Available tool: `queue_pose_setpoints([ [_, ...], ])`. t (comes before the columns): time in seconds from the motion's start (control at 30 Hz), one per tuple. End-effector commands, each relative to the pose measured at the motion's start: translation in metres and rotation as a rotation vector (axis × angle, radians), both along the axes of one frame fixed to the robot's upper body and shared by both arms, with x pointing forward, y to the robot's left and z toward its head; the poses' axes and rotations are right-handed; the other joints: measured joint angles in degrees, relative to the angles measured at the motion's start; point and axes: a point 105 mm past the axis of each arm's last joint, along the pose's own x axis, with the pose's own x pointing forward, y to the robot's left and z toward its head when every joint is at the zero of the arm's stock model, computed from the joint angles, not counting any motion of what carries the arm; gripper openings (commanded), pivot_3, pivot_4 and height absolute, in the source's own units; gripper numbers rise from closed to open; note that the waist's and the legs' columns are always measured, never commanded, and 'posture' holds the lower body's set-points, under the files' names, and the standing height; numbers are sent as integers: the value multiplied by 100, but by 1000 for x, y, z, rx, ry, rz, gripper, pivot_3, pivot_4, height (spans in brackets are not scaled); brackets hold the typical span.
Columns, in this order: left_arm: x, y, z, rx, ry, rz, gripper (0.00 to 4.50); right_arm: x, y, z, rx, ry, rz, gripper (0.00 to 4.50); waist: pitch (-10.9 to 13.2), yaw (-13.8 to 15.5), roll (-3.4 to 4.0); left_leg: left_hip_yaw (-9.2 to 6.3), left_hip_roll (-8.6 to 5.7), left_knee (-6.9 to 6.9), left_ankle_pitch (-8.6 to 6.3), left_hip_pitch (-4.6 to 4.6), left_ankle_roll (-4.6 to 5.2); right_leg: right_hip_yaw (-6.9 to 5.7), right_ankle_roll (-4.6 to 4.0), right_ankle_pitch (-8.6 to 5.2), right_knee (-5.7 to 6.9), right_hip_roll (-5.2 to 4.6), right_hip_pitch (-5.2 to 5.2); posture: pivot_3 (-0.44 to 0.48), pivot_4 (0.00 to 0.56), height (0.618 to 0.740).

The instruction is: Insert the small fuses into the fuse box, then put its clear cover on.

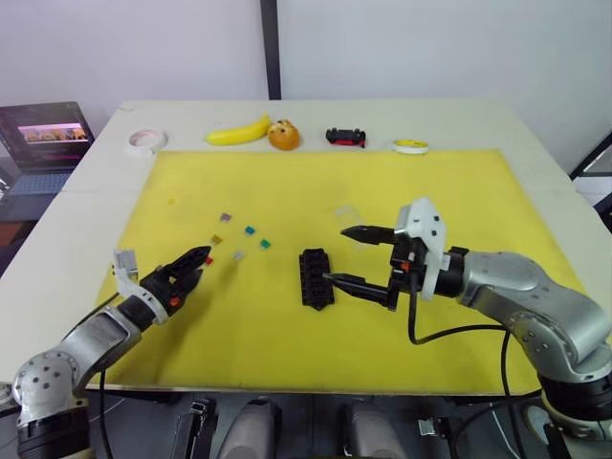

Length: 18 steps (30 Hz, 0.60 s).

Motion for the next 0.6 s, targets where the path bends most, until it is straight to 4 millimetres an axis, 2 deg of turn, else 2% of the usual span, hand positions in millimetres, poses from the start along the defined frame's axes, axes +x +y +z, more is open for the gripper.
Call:
queue_pose_setpoints([
  [0.03,2,-9,-13,8,49,-31,4500,-1,1,7,8,-35,2,4444,0,4,1,-1,0,0,1,0,-1,-1,0,0,0,0,0,0,150,740],
  [0.6,14,-21,-24,-4,71,-53,4500,-1,0,8,5,-41,-6,4444,-8,47,14,-12,-7,0,6,2,-9,-10,0,0,0,-2,11,0,150,740],
])
